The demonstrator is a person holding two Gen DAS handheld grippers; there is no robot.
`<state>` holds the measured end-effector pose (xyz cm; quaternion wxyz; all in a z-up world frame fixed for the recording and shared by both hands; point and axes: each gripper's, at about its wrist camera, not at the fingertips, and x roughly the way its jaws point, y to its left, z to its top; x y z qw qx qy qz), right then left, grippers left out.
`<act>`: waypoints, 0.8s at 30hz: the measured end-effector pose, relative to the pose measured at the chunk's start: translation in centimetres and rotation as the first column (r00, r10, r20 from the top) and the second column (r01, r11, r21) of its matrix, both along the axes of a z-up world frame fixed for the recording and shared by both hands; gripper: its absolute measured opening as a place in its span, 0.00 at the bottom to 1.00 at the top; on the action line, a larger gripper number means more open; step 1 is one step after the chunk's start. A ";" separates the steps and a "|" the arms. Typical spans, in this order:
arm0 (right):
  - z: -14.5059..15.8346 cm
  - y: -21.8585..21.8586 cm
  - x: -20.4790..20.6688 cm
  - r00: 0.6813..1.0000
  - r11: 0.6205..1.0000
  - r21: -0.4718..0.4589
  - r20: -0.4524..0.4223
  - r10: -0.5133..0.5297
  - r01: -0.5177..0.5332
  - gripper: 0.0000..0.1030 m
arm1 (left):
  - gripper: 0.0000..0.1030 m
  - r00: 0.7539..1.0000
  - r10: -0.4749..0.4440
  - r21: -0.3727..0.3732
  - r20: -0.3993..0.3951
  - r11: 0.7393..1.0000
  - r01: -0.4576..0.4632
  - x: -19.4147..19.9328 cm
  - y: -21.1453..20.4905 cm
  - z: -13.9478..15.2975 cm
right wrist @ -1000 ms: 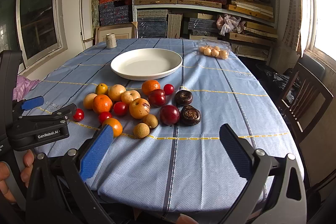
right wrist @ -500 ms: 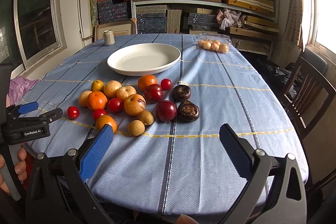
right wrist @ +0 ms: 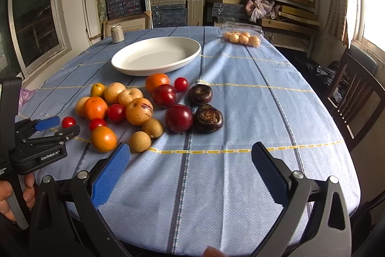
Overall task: Organize fruits
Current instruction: 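Grasp the red tomato with the left gripper while the right grasps a dark purple fruit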
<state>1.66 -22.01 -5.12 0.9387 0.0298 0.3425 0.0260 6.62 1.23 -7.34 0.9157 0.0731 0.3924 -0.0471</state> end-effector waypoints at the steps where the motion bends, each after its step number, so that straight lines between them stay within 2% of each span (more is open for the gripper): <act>1: -0.1 -0.2 0.2 1.000 1.000 0.002 -0.004 -0.003 0.003 0.96 | 0.48 1.000 0.002 0.003 -0.003 1.000 -0.002 0.1 0.0 -0.2; 5: -0.6 -0.5 0.8 1.000 1.000 0.009 -0.022 -0.008 0.008 0.96 | 0.31 1.000 0.021 0.004 -0.003 1.000 -0.021 0.7 0.7 -0.6; 8: -0.7 -0.4 1.1 1.000 1.000 0.004 -0.025 -0.001 0.001 0.96 | 0.31 1.000 0.019 -0.018 0.002 1.000 -0.019 0.7 1.1 -0.5; 12: -1.0 -0.6 1.6 1.000 1.000 -0.014 -0.030 0.002 -0.002 0.96 | 0.31 1.000 0.009 -0.008 0.026 1.000 -0.009 0.2 0.7 -0.3; 19: -1.8 -3.5 3.2 0.998 1.000 -0.003 -0.058 -0.023 0.023 0.96 | 0.31 0.998 0.023 -0.032 0.051 0.999 -0.021 -0.2 1.4 0.6; 24: -2.0 -3.5 4.7 0.998 0.993 -0.112 -0.045 -0.042 0.037 0.96 | 0.31 0.999 0.015 -0.041 0.048 0.999 -0.013 -0.2 1.4 0.7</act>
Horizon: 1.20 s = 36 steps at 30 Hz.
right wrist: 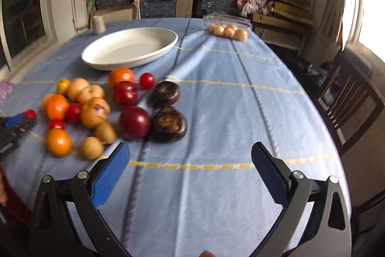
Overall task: Organize fruits
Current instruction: 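Grasp the red tomato with the left gripper while the right grasps a dark purple fruit, then lift both held fruits and carry them over the white plate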
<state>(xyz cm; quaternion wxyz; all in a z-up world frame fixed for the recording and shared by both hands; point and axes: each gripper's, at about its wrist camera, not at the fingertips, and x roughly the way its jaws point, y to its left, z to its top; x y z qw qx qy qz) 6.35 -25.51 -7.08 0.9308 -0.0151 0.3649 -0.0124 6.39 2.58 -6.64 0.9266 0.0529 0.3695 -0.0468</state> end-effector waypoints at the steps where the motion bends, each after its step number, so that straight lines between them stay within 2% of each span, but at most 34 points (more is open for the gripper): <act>1: -0.3 0.3 0.7 1.000 0.999 -0.034 -0.010 0.002 -0.002 0.95 | 0.31 1.000 -0.002 0.000 -0.003 1.000 0.002 0.0 0.0 -0.1; 4: -1.1 0.8 2.1 0.999 0.997 -0.070 -0.050 0.023 -0.026 0.80 | 0.31 1.000 -0.001 -0.006 -0.009 1.000 0.001 0.0 0.3 -0.2; 7: -2.1 1.0 3.8 0.996 0.996 -0.079 -0.090 0.020 -0.027 0.79 | 0.31 1.000 -0.001 -0.011 -0.014 1.000 0.001 0.1 0.5 -0.3; 13: -2.5 1.8 6.1 0.994 0.994 -0.097 -0.104 0.032 -0.042 0.77 | 0.31 1.000 0.000 -0.015 -0.020 1.000 0.000 0.4 0.6 -0.6; 16: -3.0 2.0 7.4 0.990 0.995 -0.077 -0.131 0.048 -0.058 0.62 | 0.31 1.000 -0.003 -0.014 -0.026 1.000 0.003 0.6 0.6 -0.7; 18: -2.9 2.1 7.8 0.989 0.996 -0.060 -0.138 0.056 -0.065 0.57 | 0.31 1.000 -0.004 -0.014 -0.029 1.000 0.004 0.7 0.6 -0.7; 19: -2.9 2.1 7.9 0.987 0.996 -0.035 -0.141 0.075 -0.080 0.41 | 0.31 1.000 -0.004 -0.014 -0.028 1.000 0.004 0.7 0.6 -0.8; 22: -3.0 2.3 7.6 0.989 0.996 -0.046 -0.125 0.073 -0.079 0.42 | 0.31 1.000 -0.001 -0.017 -0.025 1.000 0.001 0.8 0.7 -0.7; 36: -1.2 1.6 4.5 0.994 0.996 0.016 -0.053 0.091 -0.091 0.42 | 0.31 1.000 0.007 -0.028 0.000 1.000 -0.007 0.3 0.8 0.0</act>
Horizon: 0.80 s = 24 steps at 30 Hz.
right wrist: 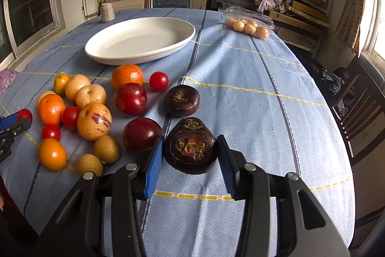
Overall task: Organize fruits
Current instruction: 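Lift both held fruits and carry them over the white plate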
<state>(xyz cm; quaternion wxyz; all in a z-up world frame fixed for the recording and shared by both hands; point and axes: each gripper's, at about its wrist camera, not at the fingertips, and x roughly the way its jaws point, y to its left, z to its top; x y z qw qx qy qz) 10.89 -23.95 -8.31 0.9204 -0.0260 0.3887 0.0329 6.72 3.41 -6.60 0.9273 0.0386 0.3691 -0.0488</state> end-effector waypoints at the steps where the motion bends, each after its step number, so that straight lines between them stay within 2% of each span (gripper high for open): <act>1: 0.1 0.0 -0.2 1.000 1.000 0.001 0.002 0.001 -0.001 0.42 | 0.31 1.000 0.001 0.000 0.003 1.000 -0.001 -0.1 0.0 0.1; 17: 1.5 -0.6 -1.3 0.999 0.999 0.048 0.035 0.010 -0.011 0.42 | 0.31 1.000 0.011 0.000 0.019 1.000 -0.011 -0.4 0.1 0.6; 24: 3.2 -0.7 -0.5 0.998 0.996 0.083 0.051 0.031 -0.035 0.42 | 0.31 0.999 0.014 -0.002 0.045 1.000 -0.014 0.6 0.2 2.4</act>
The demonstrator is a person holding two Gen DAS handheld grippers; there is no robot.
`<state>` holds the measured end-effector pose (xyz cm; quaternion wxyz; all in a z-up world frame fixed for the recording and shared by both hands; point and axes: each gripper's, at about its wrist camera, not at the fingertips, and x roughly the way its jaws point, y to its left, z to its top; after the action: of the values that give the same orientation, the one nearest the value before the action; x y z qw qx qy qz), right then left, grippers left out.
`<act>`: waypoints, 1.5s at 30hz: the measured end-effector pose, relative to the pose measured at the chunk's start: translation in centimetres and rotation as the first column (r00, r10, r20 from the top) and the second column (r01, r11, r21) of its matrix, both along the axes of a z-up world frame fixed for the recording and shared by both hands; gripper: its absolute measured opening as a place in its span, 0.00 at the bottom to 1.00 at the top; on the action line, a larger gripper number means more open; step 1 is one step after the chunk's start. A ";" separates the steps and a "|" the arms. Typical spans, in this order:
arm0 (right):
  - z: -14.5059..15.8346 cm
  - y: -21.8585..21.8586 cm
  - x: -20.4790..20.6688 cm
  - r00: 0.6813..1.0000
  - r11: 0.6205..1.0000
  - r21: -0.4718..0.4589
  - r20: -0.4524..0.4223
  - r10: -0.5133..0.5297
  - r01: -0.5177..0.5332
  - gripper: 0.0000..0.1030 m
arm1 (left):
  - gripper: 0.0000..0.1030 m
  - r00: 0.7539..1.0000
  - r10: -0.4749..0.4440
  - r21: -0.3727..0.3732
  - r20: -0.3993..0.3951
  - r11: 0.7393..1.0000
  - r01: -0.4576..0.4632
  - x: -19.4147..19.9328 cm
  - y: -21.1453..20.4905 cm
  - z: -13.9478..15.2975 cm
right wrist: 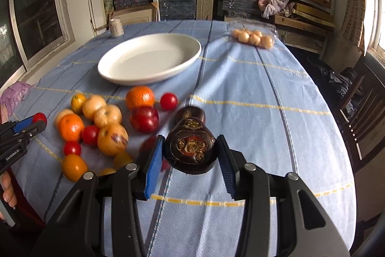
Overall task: Organize fruits
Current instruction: 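Lift both held fruits and carry them over the white plate, then open both grippers to drop the tomato and purple fruit onto the plate, then grasp a dark red plum with the right gripper while the left grasps the pale grapefruit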
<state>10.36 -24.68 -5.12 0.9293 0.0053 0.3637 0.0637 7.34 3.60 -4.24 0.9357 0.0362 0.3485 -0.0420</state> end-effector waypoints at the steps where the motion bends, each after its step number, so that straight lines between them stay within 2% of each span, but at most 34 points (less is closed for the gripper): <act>1: 0.5 0.0 0.2 1.000 1.000 0.000 0.007 0.005 -0.005 0.42 | 0.31 1.000 -0.002 -0.003 0.006 1.000 0.002 0.3 -0.1 0.5; 8: 3.2 0.4 3.3 0.999 0.999 0.025 0.020 0.048 -0.048 0.42 | 0.31 0.999 -0.045 -0.019 0.021 0.999 0.046 4.1 -1.2 3.1; 11: 4.5 1.1 6.1 0.996 0.996 0.023 0.029 0.081 -0.082 0.42 | 0.31 0.997 -0.064 -0.013 0.030 0.998 0.065 7.0 -1.9 4.4; 15: 5.6 2.8 11.8 0.992 0.992 0.006 0.015 0.126 -0.126 0.42 | 0.31 0.996 -0.080 0.003 0.033 0.997 0.080 12.5 -3.1 5.6; 17: 5.6 3.9 14.9 0.989 0.989 -0.018 0.003 0.149 -0.149 0.42 | 0.31 0.996 -0.084 -0.006 0.002 0.996 0.084 16.4 -3.7 5.5; 21: 4.1 6.2 22.6 0.984 0.985 -0.066 -0.084 0.156 -0.162 0.42 | 0.31 0.993 -0.075 -0.018 -0.090 0.997 0.073 23.6 -4.7 3.7; 26: 1.0 8.1 29.1 0.972 0.983 -0.100 -0.194 0.130 -0.151 0.42 | 0.31 0.978 -0.060 0.010 -0.198 0.998 0.063 29.5 -5.7 1.2; 29: -0.4 9.1 31.2 0.962 0.978 -0.128 -0.241 0.129 -0.164 0.43 | 0.32 0.965 -0.038 -0.016 -0.260 0.999 0.035 31.4 -5.3 0.1; 30: -0.6 9.1 31.4 0.963 0.977 -0.134 -0.237 0.127 -0.163 0.45 | 0.34 0.966 -0.028 -0.012 -0.259 1.000 0.026 31.6 -5.1 0.0; 32: -0.1 8.9 31.0 0.976 0.979 -0.153 -0.190 0.105 -0.135 0.64 | 0.55 0.968 -0.018 -0.007 -0.252 1.000 0.016 31.4 -4.7 0.1; 34: 0.6 8.2 30.0 0.982 0.981 -0.151 -0.163 0.099 -0.124 0.64 | 0.62 0.973 -0.002 -0.014 -0.233 1.000 -0.001 30.6 -4.1 0.8; 37: 1.9 6.5 27.1 0.991 0.984 -0.151 -0.115 0.075 -0.092 0.64 | 0.64 0.978 -0.005 -0.042 -0.209 0.999 -0.004 28.7 -3.0 2.4; 41: 3.1 4.3 20.9 0.996 0.982 -0.166 -0.047 0.079 -0.085 0.64 | 0.72 0.989 -0.022 -0.025 -0.145 1.000 0.018 23.3 -1.7 4.5; 45: 2.4 1.5 14.6 0.998 0.988 -0.142 -0.038 0.050 -0.055 0.64 | 0.73 0.992 -0.056 -0.011 -0.111 0.998 0.055 17.5 -1.0 5.0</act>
<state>25.01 -23.20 -2.72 0.9190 -0.0699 0.3831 0.0617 24.82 2.57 0.79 0.9134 0.0395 0.3988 -0.0714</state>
